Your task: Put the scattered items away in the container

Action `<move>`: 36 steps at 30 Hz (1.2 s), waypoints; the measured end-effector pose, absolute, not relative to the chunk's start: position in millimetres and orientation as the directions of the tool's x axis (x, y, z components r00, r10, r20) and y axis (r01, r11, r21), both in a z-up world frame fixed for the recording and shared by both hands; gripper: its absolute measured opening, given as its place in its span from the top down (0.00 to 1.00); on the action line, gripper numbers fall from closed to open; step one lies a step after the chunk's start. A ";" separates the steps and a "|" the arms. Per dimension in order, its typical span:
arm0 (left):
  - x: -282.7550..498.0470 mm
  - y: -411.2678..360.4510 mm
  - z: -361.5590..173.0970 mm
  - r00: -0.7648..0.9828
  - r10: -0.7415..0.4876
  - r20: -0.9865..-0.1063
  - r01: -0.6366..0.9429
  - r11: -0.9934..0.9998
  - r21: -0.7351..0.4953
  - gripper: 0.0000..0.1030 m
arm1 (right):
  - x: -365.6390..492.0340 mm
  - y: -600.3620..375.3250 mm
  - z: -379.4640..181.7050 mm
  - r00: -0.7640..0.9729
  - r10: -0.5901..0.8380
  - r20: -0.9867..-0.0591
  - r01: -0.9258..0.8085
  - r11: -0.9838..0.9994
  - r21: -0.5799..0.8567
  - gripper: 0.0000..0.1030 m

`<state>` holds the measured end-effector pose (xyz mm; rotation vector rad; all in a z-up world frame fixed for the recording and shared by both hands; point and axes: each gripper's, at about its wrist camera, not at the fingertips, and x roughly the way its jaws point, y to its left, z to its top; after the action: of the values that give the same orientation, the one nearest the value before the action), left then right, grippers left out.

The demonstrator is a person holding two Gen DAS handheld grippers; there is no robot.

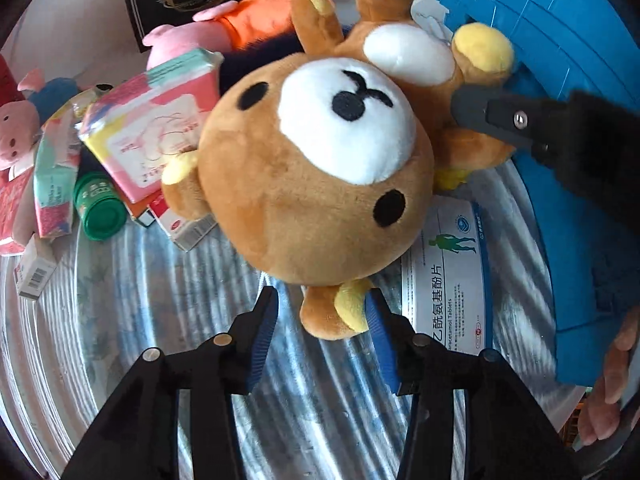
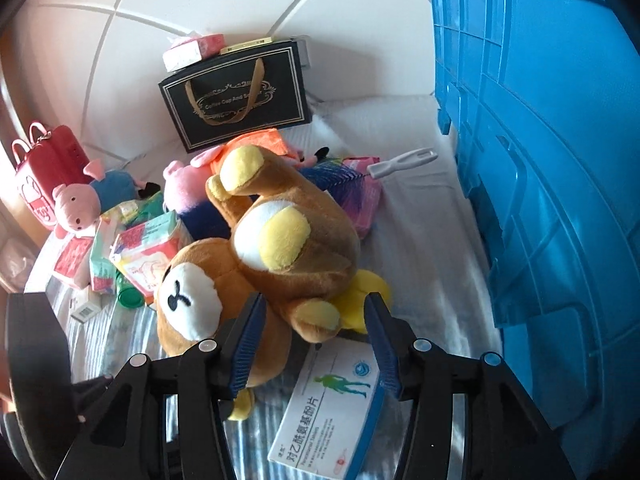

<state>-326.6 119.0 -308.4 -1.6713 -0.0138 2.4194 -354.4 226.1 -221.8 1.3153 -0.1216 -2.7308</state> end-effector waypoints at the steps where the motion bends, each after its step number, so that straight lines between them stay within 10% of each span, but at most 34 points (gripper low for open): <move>1: -331.7 118.8 -311.6 -0.341 0.180 -0.923 -0.150 -0.979 -0.136 0.52 | -359.8 225.7 -224.7 -0.611 -0.133 -0.781 0.066 -0.991 0.118 0.41; 5: -345.0 107.1 -313.0 -0.354 0.177 -0.918 -0.133 -0.981 -0.138 0.52 | -374.9 235.6 -244.1 -0.559 -0.157 -0.814 0.061 -0.987 0.149 0.37; 9: -346.2 74.6 -310.2 -0.396 0.090 -0.914 -0.077 -0.995 -0.065 0.52 | -381.4 228.5 -270.7 -0.431 -0.328 -0.841 0.087 -0.942 0.323 0.75; 17: -343.9 -6.9 -301.2 -0.415 -0.099 -0.904 0.098 -0.993 0.064 0.52 | -350.3 131.2 -269.7 -0.323 -0.445 -0.835 0.328 -0.881 0.342 0.77; 20: -332.1 -20.4 -287.4 -0.440 -0.112 -0.891 0.104 -0.992 0.074 0.52 | -335.0 133.0 -250.2 -0.375 -0.400 -0.836 0.345 -0.897 0.275 0.71; 24: -304.3 -24.3 -256.7 -0.490 -0.029 -0.871 0.058 -0.998 0.001 0.52 | -319.5 160.2 -216.1 -0.478 -0.360 -0.801 0.303 -0.924 0.234 0.37; 36: -358.4 -11.8 -234.9 -0.483 0.081 -0.872 -0.067 -0.996 -0.055 0.48 | -345.0 159.5 -184.5 -0.551 -0.335 -0.764 0.253 -0.940 0.230 0.20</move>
<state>-358.4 -11.8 -234.9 -1.5489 -0.0201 2.6338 -345.0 159.5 -184.5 1.2616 -0.1324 -2.5023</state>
